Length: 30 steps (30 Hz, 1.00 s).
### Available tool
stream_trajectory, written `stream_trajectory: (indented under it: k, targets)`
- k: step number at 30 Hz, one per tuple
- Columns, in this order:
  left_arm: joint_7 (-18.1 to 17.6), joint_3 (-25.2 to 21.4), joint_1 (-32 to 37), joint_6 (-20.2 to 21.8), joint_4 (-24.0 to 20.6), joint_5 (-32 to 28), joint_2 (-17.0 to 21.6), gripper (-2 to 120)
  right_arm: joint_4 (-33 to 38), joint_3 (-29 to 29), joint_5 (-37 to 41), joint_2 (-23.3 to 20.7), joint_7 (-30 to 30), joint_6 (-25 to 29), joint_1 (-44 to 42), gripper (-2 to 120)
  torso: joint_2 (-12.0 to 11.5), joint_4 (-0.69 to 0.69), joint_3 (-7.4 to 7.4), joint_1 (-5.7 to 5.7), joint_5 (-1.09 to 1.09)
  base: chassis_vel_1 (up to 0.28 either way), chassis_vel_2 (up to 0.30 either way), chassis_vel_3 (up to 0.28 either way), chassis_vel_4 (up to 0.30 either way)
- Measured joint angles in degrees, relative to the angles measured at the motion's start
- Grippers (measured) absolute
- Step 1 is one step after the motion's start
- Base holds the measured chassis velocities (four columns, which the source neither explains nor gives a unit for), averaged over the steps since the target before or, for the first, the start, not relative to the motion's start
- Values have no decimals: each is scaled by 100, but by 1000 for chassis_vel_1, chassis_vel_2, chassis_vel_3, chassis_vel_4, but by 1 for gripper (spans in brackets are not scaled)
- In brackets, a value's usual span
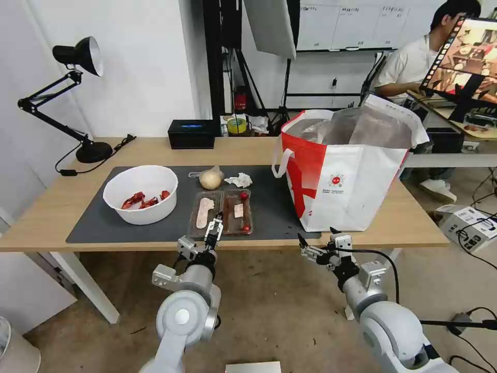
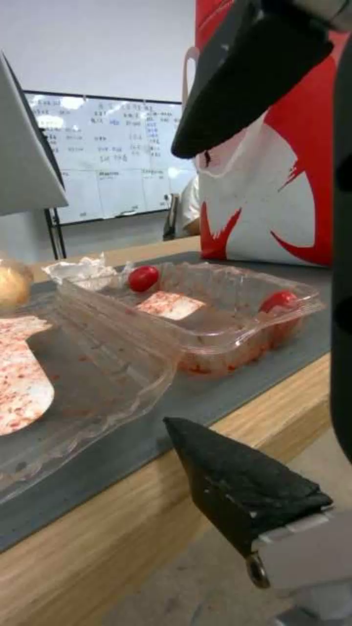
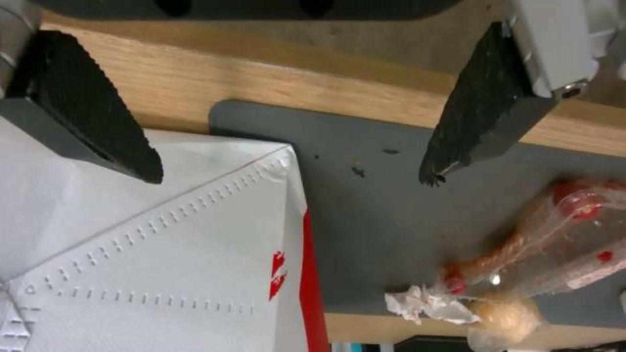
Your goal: Pick up the trash from the table and place it into the takeout bag.
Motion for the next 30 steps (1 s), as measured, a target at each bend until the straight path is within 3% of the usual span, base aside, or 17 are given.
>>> stream_trajectory:
  k: [30]
  targets:
    - [32,-62,-212,-14,124,-66,-67,100,-20,10,-76,89,5,9,-77,100,0,0,0,0,0,0,0,0,0]
